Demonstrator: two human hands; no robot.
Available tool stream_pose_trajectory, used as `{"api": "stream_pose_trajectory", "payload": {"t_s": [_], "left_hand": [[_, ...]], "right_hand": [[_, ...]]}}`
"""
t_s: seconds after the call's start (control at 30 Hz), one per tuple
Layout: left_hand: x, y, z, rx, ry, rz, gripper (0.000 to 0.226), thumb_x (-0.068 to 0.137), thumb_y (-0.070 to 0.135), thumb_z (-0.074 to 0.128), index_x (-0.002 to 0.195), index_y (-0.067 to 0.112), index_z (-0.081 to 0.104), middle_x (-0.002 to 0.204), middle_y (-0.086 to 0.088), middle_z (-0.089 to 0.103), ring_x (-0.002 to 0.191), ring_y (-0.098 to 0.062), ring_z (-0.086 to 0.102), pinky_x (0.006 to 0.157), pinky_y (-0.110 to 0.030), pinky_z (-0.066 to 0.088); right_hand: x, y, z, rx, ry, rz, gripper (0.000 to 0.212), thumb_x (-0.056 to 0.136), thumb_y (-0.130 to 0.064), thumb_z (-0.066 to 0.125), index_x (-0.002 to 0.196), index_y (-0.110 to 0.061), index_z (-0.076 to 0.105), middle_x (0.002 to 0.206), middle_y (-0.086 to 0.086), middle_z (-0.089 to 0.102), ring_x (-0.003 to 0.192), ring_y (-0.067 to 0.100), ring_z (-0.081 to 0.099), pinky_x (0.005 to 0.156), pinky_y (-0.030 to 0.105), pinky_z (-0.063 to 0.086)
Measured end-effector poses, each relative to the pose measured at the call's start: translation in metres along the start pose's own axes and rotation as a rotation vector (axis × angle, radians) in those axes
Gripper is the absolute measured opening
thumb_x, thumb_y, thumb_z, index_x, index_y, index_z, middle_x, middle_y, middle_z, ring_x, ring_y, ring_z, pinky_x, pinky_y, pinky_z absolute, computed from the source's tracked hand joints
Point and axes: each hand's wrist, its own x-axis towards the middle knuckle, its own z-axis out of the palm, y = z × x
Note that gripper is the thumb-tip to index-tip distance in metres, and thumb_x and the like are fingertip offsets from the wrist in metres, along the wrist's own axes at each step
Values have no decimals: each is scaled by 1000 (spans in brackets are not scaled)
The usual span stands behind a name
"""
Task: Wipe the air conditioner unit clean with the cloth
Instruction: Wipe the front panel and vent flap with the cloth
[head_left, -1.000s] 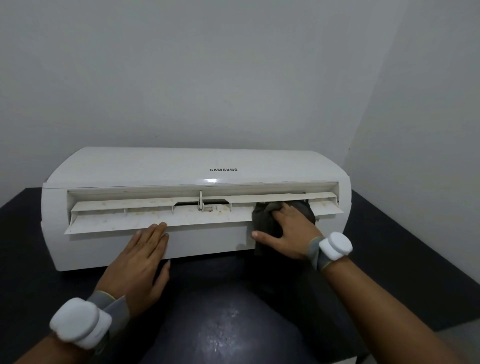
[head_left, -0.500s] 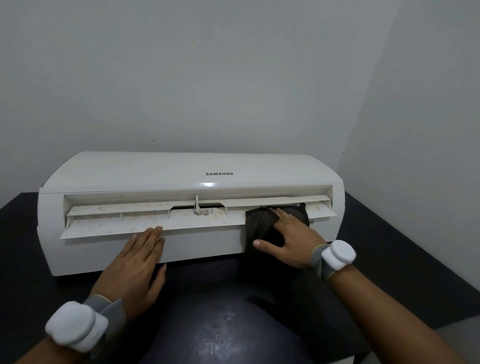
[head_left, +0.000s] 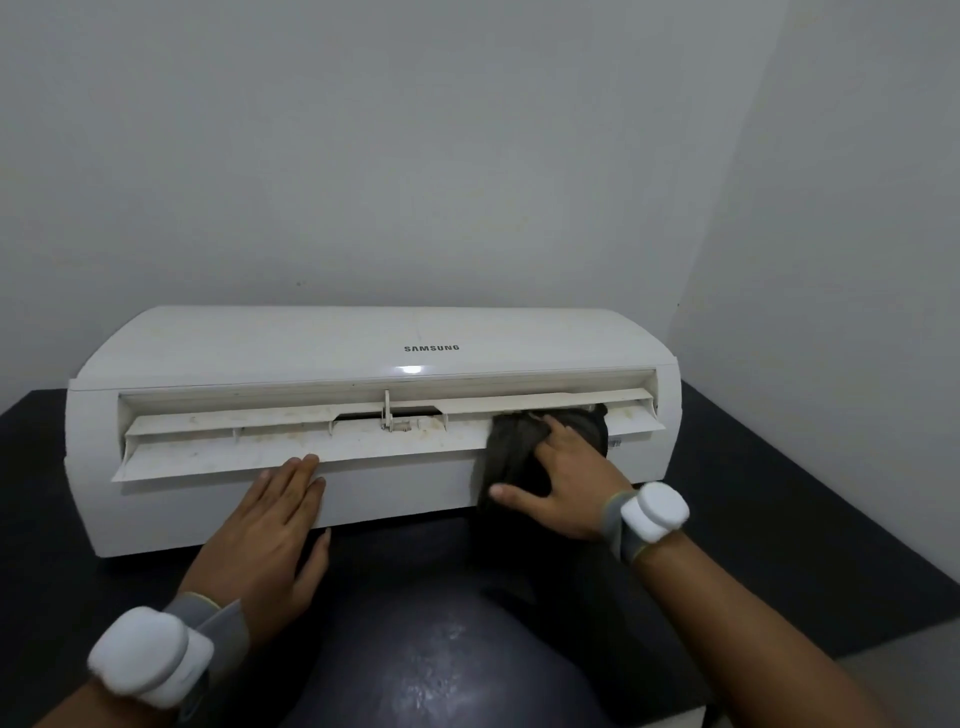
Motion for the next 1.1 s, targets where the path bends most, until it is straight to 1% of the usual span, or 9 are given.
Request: {"api": "stream_pose_trajectory", "payload": {"t_s": [0.07,0.13,0.27,0.47,0.6,0.7,0.8,0.87,1.1], "left_hand": [[0,-3,0,-3,-8,1,62,80,38,33,112,-6,64,125,-24,57,114,-38,57,112,-31,15],[-1,-5,0,-12,-12,8,64,89,40,24,113,-6,63,127,-25,56,115,-38,56,110,-30,9],[-1,-4,0,-11,20,44,82,94,46,2,113,-5,63,127,-24,55,116,-38,55,109,-27,6],[-1,-8,3,-3,30,75,82,94,46,2,114,-5,62,129,-24,54,118,-37,54,110,-28,8],[0,-5,3,17,19,68,77,95,46,7,114,-5,63,127,-24,56,116,-37,55,109,-27,6],[0,-4,2,4,22,68,68,92,43,20,113,-6,62,127,-25,55,116,-38,55,108,-26,6],[0,-4,5,-2,63,81,81,95,47,4,114,-7,62,127,-25,55,117,-38,53,109,-27,7],[-1,-5,6,4,74,92,83,94,48,2,113,-6,62,127,-25,55,117,-37,54,109,-27,7],[0,-3,5,-13,98,98,85,94,48,2,110,-8,63,126,-28,55,114,-42,55,108,-26,6]], "right_hand": [[-13,6,7,18,-10,-8,111,69,-92,20,146,-14,33,161,-2,5,146,13,-2,115,28,-1],[-22,17,10,0,6,29,114,68,-93,13,148,-13,29,161,-3,0,146,12,-4,114,27,-2],[-22,44,2,-27,36,213,115,66,-91,10,134,-7,50,160,6,8,147,21,5,118,36,4],[2,70,-14,32,14,320,104,68,-92,20,124,-13,59,147,13,38,140,27,26,116,35,16],[16,74,-23,54,-29,323,89,71,-88,28,107,-15,64,129,11,55,122,26,46,104,32,32],[6,81,-19,57,-11,237,96,67,-91,27,116,-16,62,135,7,49,129,23,39,111,34,29],[-12,95,-15,82,-22,122,98,67,-92,25,131,-24,55,154,-1,32,144,16,19,118,31,15],[-16,102,-19,76,-28,129,100,68,-92,27,140,-25,45,157,-1,25,144,17,19,118,33,16],[13,72,-22,-35,-19,346,109,68,-91,23,127,-6,56,135,14,52,126,29,42,110,36,31]]}}
